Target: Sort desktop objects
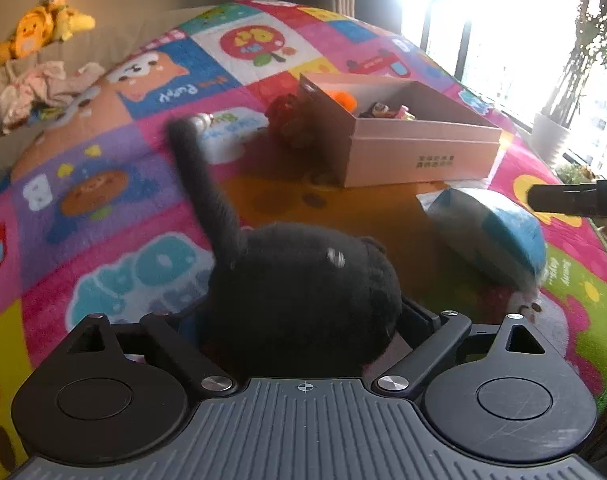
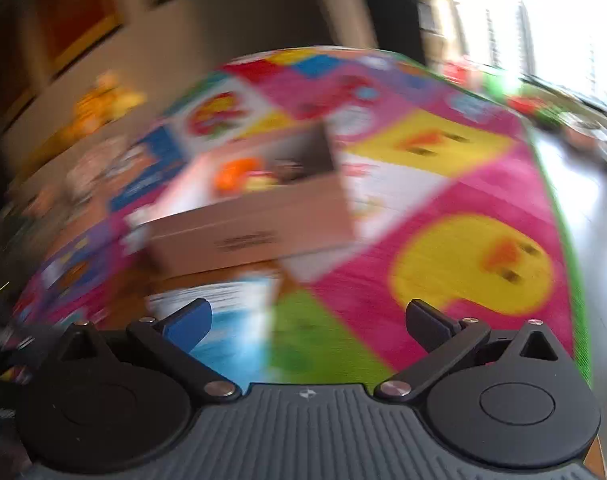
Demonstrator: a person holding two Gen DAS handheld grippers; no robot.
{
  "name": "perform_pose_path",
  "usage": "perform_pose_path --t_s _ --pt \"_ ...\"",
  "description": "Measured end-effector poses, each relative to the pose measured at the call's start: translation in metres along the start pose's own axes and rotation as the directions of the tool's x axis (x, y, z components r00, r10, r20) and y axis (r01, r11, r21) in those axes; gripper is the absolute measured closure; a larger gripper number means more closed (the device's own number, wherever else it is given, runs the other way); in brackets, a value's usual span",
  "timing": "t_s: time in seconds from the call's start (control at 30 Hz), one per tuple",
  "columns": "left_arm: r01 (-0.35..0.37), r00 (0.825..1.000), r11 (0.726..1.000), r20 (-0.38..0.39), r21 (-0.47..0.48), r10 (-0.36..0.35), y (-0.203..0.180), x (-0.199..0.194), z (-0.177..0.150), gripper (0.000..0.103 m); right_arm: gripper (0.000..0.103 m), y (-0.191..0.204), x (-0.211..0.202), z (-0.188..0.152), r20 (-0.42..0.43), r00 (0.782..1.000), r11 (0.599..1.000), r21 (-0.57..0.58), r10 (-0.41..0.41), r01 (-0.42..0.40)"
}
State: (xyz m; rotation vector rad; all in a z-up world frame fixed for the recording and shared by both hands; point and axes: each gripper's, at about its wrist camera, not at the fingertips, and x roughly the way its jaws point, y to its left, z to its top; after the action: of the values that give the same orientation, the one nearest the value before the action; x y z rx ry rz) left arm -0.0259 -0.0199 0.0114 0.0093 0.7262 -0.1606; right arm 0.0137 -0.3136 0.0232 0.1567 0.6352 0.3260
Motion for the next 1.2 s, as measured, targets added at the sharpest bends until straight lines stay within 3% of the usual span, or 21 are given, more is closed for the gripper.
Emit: perform_pose_path --t_s 0.1,0.27,0.4,0.43,0.67,0.93,1.03,1.13,1.2 --pt "0.008 1.000 1.000 0.001 0.007 -0.008 -0.003 0.002 -0.003 0.007 0.000 0.025 0.010 0.004 -0.050 0.998 0.995 -0.087 0.045 -0.049" --pt "0.022 1.000 1.000 -0.003 -0.007 -0.022 0.000 0.000 -0.007 0.005 0.005 0.046 0.035 0.004 -0.092 0.996 0.988 -0.156 -0.005 -0.009" --pt "0.022 1.000 1.000 0.002 -0.002 -0.022 -0.001 -0.001 -0.007 0.004 0.044 0.054 0.046 0.004 -0.168 0.985 0.978 -0.207 -0.032 -0.004" --pt "0.022 1.000 1.000 0.004 0.001 -0.022 -0.002 -0.002 -0.006 0.003 0.047 0.055 0.046 0.003 -0.177 0.984 0.974 -0.228 -0.037 -0.004" --pt "-0.004 1.000 1.000 0.018 0.018 0.003 -0.007 0.002 0.000 0.003 0.048 0.051 0.015 0.005 -0.193 0.980 0.959 -0.281 -0.038 -0.018" --pt "-0.031 0.997 0.998 0.072 0.050 0.027 -0.012 -0.001 0.009 0.014 0.048 0.011 -0.050 0.046 -0.071 0.996 0.993 -0.103 0.053 -0.060" --pt "0.019 0.991 0.999 0.131 0.047 -0.025 -0.010 -0.013 0.034 0.014 0.048 0.001 -0.074 0.055 0.037 0.999 0.995 -0.097 0.025 -0.021" --pt "0.091 0.968 0.994 0.231 0.052 -0.100 -0.011 -0.022 0.082 0.014 0.048 0.000 -0.088 0.053 0.174 0.983 0.984 -0.151 -0.065 0.092" --pt "0.131 0.946 0.989 0.291 0.071 -0.146 -0.017 -0.018 0.120 0.014 0.048 -0.003 -0.090 0.050 0.221 0.972 0.981 -0.154 -0.079 0.115"
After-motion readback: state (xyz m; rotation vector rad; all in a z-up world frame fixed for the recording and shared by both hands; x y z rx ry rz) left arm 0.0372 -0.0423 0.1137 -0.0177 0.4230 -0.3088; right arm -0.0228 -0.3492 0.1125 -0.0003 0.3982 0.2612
